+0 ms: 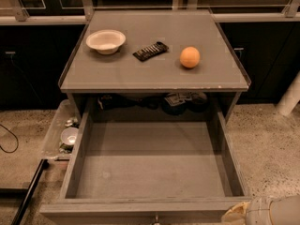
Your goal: Close top drawer
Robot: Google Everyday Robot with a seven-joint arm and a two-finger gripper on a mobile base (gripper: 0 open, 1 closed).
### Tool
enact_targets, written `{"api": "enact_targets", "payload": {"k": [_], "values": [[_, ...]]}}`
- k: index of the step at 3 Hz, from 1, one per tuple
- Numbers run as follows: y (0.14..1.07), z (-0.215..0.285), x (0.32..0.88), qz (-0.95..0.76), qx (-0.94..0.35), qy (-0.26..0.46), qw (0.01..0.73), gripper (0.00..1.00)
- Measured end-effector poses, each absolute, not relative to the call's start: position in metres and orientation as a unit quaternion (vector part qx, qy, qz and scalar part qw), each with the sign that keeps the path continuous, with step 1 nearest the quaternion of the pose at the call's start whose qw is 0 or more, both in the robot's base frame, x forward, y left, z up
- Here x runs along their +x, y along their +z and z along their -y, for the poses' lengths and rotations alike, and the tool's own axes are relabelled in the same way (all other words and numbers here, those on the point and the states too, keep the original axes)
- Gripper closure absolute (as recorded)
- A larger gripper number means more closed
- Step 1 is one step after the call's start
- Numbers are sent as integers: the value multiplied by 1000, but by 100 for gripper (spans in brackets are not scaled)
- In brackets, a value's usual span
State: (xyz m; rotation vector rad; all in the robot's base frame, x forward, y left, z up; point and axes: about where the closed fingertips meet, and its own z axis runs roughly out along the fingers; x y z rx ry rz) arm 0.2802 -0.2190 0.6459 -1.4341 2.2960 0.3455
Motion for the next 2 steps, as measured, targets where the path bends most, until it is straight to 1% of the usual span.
{"api": "enact_targets", "payload": {"k": [1, 2], "values": [[637, 191, 283, -793, -538, 162, 237, 100], [638, 190, 283, -788, -545, 160, 238, 81]]}}
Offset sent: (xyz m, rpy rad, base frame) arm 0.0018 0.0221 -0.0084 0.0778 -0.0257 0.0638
